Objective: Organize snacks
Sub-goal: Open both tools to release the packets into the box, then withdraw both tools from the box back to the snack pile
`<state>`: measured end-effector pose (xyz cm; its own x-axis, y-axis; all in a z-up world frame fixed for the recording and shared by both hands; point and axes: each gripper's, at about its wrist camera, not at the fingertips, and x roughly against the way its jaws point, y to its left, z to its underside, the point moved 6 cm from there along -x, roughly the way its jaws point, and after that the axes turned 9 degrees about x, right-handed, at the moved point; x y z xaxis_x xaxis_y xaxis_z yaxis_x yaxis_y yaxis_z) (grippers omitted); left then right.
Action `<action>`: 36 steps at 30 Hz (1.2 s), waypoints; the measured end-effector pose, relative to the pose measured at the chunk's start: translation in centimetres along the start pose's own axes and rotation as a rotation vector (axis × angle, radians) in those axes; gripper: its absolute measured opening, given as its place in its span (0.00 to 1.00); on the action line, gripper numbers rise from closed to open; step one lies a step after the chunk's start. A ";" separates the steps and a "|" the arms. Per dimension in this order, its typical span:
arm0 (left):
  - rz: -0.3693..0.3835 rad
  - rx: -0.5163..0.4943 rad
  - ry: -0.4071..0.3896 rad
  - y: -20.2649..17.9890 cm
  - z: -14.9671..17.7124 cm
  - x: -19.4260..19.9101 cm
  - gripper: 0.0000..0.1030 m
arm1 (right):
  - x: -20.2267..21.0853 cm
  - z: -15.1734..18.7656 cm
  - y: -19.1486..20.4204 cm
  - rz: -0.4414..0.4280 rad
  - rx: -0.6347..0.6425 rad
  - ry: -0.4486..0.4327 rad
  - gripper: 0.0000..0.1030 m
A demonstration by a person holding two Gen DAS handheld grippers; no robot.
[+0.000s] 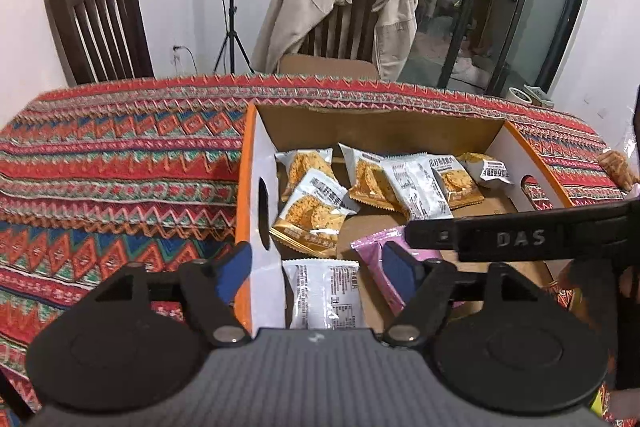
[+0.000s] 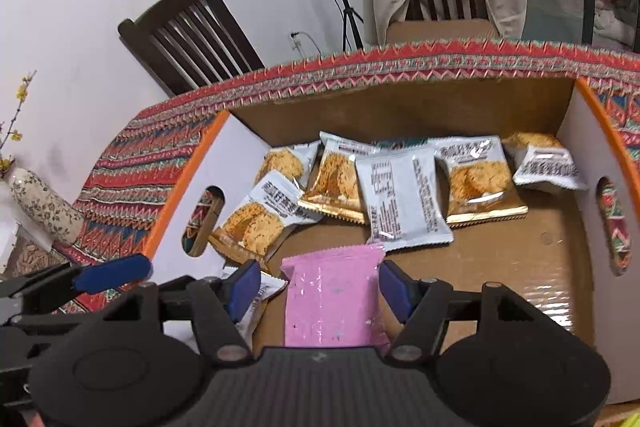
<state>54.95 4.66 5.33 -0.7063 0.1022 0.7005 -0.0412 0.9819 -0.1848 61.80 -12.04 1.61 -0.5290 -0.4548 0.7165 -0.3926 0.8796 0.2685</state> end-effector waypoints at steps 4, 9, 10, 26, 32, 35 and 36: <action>0.001 -0.002 -0.030 -0.3 -0.4 2.3 0.76 | 2.8 -0.3 0.1 0.025 0.033 -0.037 0.65; 0.003 -0.031 -0.105 -0.7 -0.7 6.6 0.84 | 7.6 -0.5 0.3 0.069 0.095 -0.098 0.70; 0.003 -0.039 -0.119 -0.8 -0.6 7.5 0.85 | 8.8 -0.4 0.3 0.078 0.107 -0.114 0.74; 0.042 -0.083 -0.415 0.5 9.0 21.7 1.00 | 26.3 11.8 1.5 0.171 0.311 -0.390 0.94; 0.080 -0.047 -0.475 1.3 14.8 23.1 1.00 | 29.6 19.0 2.7 0.256 0.377 -0.516 1.00; 0.084 -0.019 -0.475 1.1 17.6 22.8 1.00 | 29.8 22.4 3.2 0.314 0.409 -0.565 1.00; 0.087 -0.013 -0.474 1.2 18.8 22.7 1.00 | 29.7 23.4 3.2 0.316 0.402 -0.577 1.00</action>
<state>25.62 5.16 8.09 -0.9512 0.1032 0.2908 0.0389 0.9751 -0.2185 27.23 -25.98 8.64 -0.9267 -0.2884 0.2411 -0.3426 0.9119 -0.2261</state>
